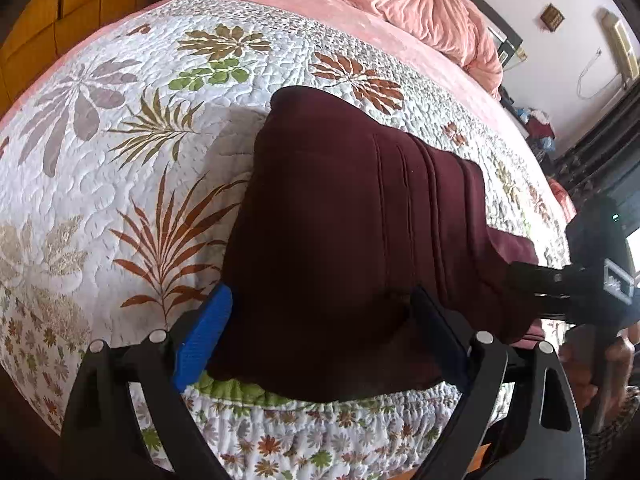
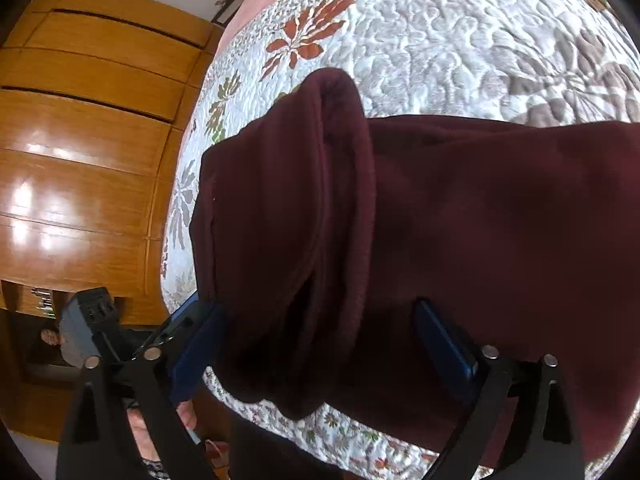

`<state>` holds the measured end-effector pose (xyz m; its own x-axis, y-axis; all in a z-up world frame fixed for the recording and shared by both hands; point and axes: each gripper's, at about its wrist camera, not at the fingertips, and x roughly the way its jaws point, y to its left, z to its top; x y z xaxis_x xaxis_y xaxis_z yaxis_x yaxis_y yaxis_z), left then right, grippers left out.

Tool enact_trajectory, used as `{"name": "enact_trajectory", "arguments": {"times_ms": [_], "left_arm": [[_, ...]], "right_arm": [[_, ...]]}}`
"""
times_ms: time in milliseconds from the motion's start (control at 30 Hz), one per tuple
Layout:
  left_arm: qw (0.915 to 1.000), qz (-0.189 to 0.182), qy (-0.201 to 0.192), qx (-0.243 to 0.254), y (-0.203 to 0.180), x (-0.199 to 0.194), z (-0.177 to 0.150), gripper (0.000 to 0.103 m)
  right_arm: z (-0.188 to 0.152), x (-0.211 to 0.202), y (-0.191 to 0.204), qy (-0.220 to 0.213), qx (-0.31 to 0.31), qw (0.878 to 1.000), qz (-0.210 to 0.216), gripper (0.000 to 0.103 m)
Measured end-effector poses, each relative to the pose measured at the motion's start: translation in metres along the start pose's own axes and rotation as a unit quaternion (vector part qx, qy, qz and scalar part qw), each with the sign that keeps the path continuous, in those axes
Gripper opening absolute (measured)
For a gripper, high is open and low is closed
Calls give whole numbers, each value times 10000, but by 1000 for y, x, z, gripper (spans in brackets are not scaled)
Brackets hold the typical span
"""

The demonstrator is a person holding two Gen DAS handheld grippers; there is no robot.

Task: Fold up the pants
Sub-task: 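Grasp the folded edge with the right gripper and lift it up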

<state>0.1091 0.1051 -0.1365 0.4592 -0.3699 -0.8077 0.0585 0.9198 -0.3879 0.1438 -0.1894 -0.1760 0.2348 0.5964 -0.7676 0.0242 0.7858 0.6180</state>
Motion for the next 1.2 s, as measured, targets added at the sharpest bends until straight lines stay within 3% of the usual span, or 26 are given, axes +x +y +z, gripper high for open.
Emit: {"name": "enact_trajectory", "arguments": {"times_ms": [200,267,333,367,400,500,833,1033,1200], "left_arm": [[9976,-334,-57,-604,17,-10,-2,90],[9975,-328,-19,-620,18,-9,-3,90],[9982,-281,-4,-521,15,-7,-4,90],[9985,-254,11,-476,14,-6,-4,90],[9987,-230,16,-455,13,-6,-5,90],[9984,-238,31,-517,16,-7,-6,90],[9975,-315,-96,-624,11,-26,-2,90],[9984,-469,-174,-274,-23,-34,6,90],[9986,-490,-39,207,-64,-25,5,91]], "right_arm": [[-5,11,21,41,-485,9987,-123,96],[-7,15,24,4,-576,9982,-162,90],[-8,18,27,-45,-648,9978,-166,73],[-8,18,29,-49,-678,9977,-67,50],[-8,19,29,-42,-665,9978,12,37],[-8,13,27,-139,-691,9974,121,24],[-11,-46,50,-663,-1226,9890,502,20],[-10,-95,39,-971,-1220,9864,517,20],[-14,-134,8,-1248,-1093,9857,305,20]]}}
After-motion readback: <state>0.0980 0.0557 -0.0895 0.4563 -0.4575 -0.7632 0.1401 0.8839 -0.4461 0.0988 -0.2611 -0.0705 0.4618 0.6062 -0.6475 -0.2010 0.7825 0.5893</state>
